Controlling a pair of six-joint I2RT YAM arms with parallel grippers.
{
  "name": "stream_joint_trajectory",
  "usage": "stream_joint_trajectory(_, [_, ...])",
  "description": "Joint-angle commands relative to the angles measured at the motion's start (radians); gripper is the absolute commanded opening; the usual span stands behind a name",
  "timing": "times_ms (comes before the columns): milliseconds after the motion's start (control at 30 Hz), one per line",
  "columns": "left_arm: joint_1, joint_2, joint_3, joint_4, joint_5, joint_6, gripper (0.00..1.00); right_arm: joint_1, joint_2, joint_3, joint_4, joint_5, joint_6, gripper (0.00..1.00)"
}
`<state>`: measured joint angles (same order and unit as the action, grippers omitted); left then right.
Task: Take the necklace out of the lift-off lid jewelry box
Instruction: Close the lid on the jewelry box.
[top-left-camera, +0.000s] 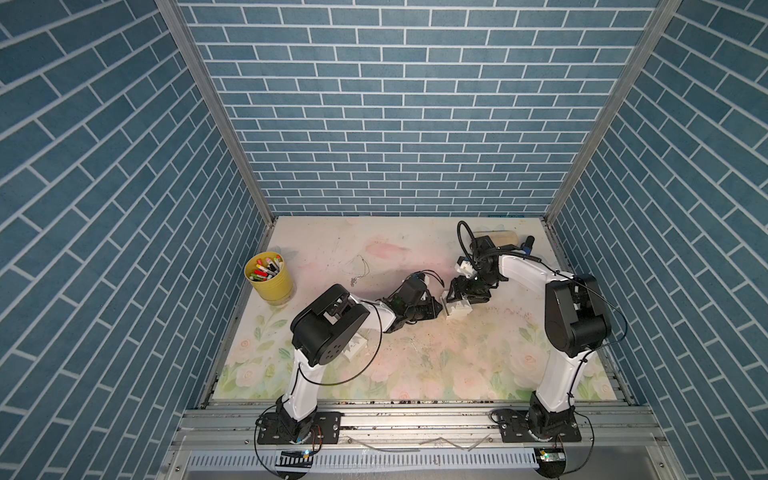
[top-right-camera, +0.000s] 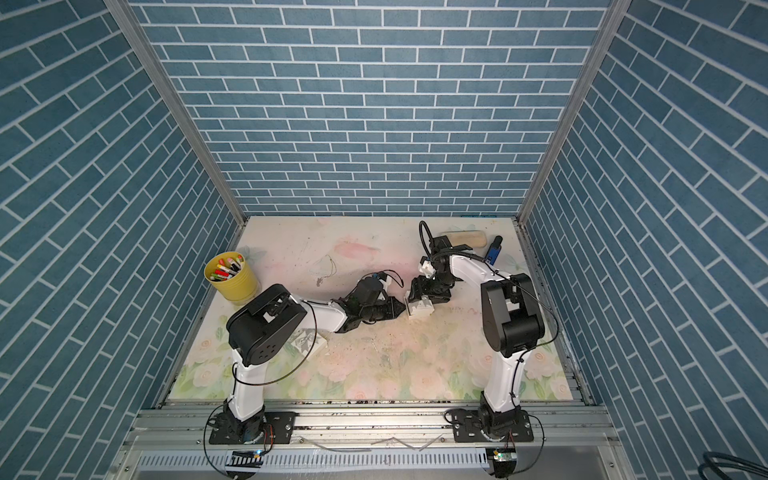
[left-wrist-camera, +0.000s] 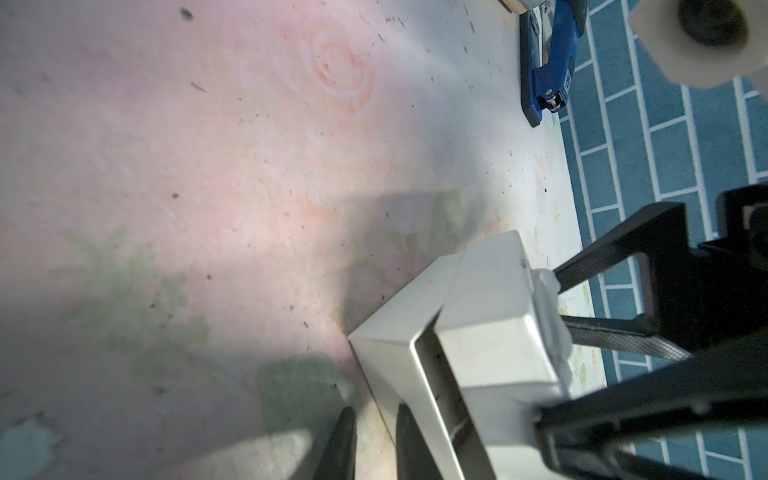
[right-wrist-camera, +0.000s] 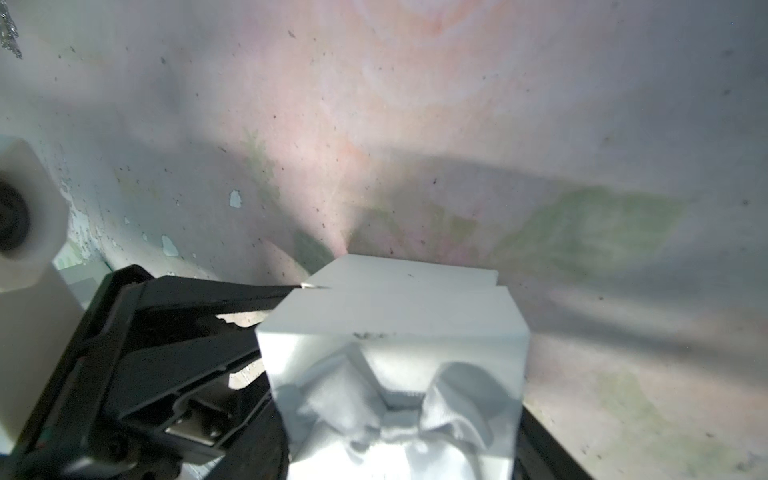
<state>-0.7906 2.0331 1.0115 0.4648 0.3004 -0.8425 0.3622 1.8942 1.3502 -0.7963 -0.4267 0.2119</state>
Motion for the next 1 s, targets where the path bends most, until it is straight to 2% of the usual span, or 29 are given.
stream_joint_trajectory(0, [-0.006,0.013,0.018,0.005,0.006,0.003,0.2,0.009,0.002,-0.017,0.0,0.02,0.007,0.64])
stream_joint_trajectory(433, [-0.009,0.023,0.021,0.018,0.011,0.0,0.2,0.028,-0.003,-0.01,0.016,-0.065,0.035,0.76])
stream_joint_trajectory(967, [-0.01,0.027,0.016,0.022,0.009,-0.002,0.2,0.026,-0.025,-0.013,0.003,-0.102,0.029,0.8])
